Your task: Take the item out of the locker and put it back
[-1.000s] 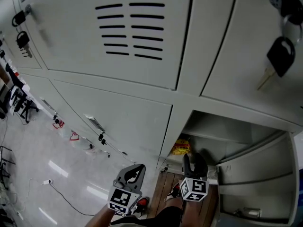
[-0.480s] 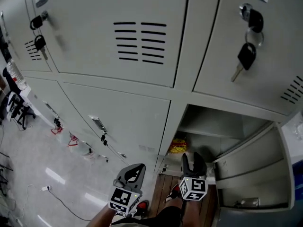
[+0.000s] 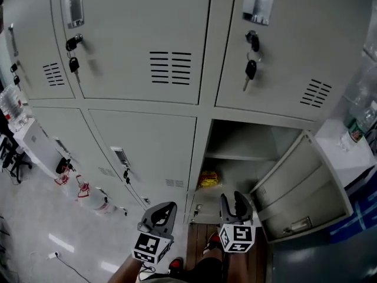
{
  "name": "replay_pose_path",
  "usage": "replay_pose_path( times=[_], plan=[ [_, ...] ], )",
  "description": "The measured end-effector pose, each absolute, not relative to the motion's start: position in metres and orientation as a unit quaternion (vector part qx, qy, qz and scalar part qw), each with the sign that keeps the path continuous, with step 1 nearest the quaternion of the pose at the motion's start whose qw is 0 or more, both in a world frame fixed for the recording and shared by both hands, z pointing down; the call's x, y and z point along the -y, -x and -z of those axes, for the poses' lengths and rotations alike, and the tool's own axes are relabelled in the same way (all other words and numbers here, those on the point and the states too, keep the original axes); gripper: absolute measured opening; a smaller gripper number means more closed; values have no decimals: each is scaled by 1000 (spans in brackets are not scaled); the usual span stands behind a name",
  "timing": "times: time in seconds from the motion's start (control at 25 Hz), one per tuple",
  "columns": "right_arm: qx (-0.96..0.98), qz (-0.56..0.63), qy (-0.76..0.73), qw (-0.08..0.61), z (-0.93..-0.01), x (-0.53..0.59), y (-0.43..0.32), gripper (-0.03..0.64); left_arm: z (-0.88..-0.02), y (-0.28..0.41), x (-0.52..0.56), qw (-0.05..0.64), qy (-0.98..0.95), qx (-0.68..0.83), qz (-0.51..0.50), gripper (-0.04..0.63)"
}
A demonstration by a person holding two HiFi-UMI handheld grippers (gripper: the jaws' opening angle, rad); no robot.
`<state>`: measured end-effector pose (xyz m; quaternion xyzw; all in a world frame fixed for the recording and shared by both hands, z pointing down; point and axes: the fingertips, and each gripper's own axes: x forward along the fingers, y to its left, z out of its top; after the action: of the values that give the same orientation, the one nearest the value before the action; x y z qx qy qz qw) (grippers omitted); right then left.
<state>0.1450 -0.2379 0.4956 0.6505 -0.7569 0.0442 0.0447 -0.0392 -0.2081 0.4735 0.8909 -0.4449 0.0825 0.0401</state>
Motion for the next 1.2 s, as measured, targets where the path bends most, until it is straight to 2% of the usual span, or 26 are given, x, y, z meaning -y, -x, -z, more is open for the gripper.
replay_pose_path(
  times=[0.24,1.2],
  plan=[
    [743,-27,-666,52,-478,196,-141,169,-453,30,187,24,-908,414,-65,23],
    [694,-32,-719,28,-467,68,-129,26,-453,-3,103,15,-944,322,-67,23]
  ],
)
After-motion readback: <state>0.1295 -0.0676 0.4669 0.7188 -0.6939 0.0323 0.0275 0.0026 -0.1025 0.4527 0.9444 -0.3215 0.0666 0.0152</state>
